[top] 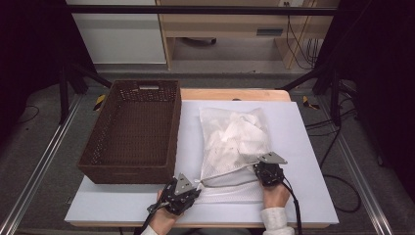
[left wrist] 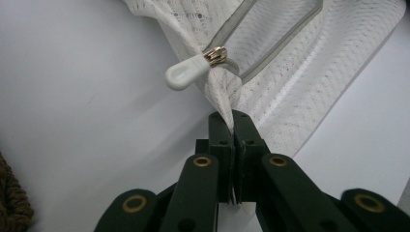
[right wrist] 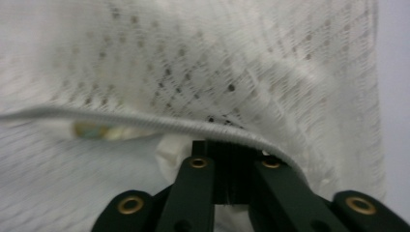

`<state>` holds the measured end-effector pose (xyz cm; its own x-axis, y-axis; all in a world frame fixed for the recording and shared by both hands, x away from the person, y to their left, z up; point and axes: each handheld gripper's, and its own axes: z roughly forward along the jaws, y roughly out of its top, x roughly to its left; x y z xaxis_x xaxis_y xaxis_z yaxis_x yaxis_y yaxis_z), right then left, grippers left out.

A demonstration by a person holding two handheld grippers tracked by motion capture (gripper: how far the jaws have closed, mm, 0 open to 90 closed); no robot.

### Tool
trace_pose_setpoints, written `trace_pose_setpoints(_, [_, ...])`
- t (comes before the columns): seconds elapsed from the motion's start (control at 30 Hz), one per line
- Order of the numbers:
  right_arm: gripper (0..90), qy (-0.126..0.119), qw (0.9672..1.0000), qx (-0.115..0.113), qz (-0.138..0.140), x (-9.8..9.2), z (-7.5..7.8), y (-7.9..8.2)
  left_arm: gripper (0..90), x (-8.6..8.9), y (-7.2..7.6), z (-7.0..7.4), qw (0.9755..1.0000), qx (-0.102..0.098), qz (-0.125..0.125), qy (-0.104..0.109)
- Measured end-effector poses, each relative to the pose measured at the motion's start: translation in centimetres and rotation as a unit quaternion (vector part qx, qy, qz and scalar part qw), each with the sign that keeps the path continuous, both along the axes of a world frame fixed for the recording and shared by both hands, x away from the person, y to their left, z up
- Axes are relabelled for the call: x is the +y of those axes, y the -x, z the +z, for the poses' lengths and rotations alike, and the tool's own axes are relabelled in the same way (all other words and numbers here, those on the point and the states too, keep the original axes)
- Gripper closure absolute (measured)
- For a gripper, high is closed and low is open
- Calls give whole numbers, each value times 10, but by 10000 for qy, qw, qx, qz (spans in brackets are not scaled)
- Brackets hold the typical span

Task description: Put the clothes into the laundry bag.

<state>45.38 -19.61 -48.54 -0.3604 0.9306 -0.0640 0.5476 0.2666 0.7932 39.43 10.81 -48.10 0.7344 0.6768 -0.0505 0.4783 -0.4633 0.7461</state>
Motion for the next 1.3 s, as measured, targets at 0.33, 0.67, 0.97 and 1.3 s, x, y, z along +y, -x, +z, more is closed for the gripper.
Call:
trace_pose_setpoints(0.33, [546, -335, 9987, -373, -90, -49, 20, 56, 862, -1, -2, -2, 10000, 26, 50, 29])
trace_pose_setpoints(0.67, [553, -112, 9997, -136, 165, -31, 10, 43, 844, 0, -2, -2, 10000, 26, 64, 26])
trace_pose_setpoints(0.97, [860, -320, 9993, -95, 143, -46, 18, 53, 824, 2, -3, -2, 9999, 83, 114, 88])
trace_pose_setpoints(1.3, [693, -460, 9966, 224, 647, -47, 4, 66, 504, 1, -9, 7, 9991, -85, 300, 293])
